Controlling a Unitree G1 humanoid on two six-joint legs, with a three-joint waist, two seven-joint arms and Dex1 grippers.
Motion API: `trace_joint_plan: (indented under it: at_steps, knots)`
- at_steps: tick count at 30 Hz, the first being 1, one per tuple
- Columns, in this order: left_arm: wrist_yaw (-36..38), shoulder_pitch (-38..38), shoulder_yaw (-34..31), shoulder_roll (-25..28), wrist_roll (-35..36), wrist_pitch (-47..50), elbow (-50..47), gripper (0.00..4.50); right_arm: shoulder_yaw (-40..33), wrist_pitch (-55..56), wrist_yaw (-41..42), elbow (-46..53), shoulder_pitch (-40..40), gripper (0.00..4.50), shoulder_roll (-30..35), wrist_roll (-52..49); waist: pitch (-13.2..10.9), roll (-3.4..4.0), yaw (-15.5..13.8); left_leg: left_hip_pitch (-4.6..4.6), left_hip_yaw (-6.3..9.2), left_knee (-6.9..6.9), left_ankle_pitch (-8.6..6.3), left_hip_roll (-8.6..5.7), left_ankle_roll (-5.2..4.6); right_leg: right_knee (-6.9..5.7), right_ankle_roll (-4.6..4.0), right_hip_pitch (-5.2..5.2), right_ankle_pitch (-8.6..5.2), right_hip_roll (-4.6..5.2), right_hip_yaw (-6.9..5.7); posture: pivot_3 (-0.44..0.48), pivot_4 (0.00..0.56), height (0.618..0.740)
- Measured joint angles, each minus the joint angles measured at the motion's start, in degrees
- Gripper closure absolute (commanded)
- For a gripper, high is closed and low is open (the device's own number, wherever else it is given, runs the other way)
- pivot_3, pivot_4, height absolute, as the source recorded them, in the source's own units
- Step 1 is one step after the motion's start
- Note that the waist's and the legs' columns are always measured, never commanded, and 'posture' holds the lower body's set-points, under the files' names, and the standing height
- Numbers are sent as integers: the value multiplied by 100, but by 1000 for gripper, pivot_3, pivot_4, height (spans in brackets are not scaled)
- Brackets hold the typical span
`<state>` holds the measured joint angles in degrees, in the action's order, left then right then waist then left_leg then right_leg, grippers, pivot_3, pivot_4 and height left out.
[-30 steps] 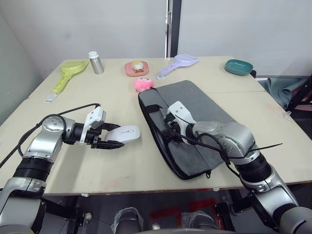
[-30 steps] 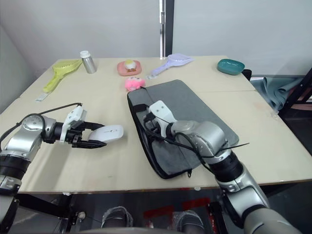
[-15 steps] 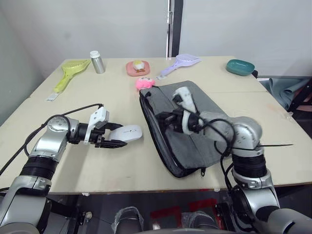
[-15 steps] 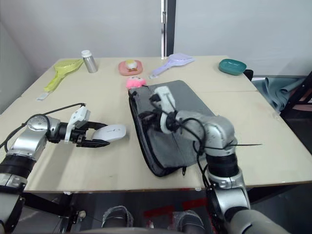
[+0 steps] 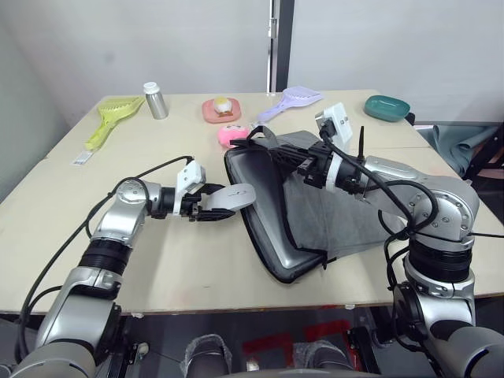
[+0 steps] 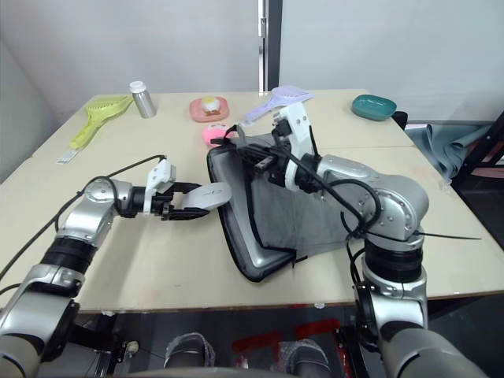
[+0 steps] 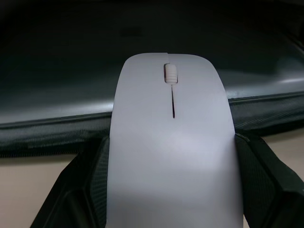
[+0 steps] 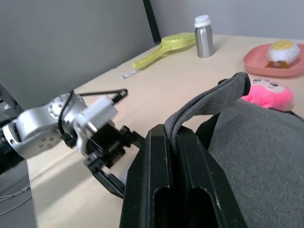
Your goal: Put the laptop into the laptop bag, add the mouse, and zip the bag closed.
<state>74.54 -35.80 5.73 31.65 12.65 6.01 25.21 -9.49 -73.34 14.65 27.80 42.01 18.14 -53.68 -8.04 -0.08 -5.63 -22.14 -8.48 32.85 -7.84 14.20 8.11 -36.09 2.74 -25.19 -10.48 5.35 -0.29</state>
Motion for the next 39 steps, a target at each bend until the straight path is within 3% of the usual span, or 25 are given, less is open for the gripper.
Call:
trace_joint_plan:
  at_steps: [13, 23, 25, 27, 35, 39]
  knots:
    - [-1656, -522, 483, -1202, -806, 219, 110, 1645, 7, 177, -2, -36, -1, 4476, 25, -154, 0, -1, -32, -11, 4, 5, 2, -2, -3, 3, 1, -1, 0, 1, -3, 0, 150, 740]
    - [-1955, -857, 611, -1693, -927, -238, 797, 1645, 88, 185, -59, -36, -4, 4476, 3, -165, 0, -1, -35, -7, 4, 4, 1, -2, -6, 4, 1, 3, 1, 1, -2, 0, 150, 740]
    - [-1970, -866, 584, -1750, -896, -301, 879, 602, 103, 185, -80, -36, -5, 4500, 3, -176, 0, -1, -36, -5, 5, 4, 1, -2, -6, 4, 1, 5, 1, 1, -2, 0, 150, 740]
    - [-1915, -835, 578, -1755, -856, -233, 924, 32, 102, 185, -99, -36, -7, 4500, 9, -224, 0, -1, -29, -6, 3, 4, 1, -2, -6, 4, 1, 3, 1, 1, -1, 0, 150, 740]
    - [-1748, -656, 383, -1799, -456, 66, 636, 32, 103, 185, -132, -38, -18, 4500, 20, -311, -1, 0, -33, -17, 6, 1, 0, -2, -8, 14, 0, -2, 1, 1, -6, 0, 150, 740]
    - [-1587, -397, 378, -1485, -338, 222, 97, 32, 106, 185, -143, -41, -21, 4500, 22, -342, -1, 0, 3, -16, 5, -5, -1, -1, -8, 16, 0, -4, 1, 1, -6, 0, 150, 740]
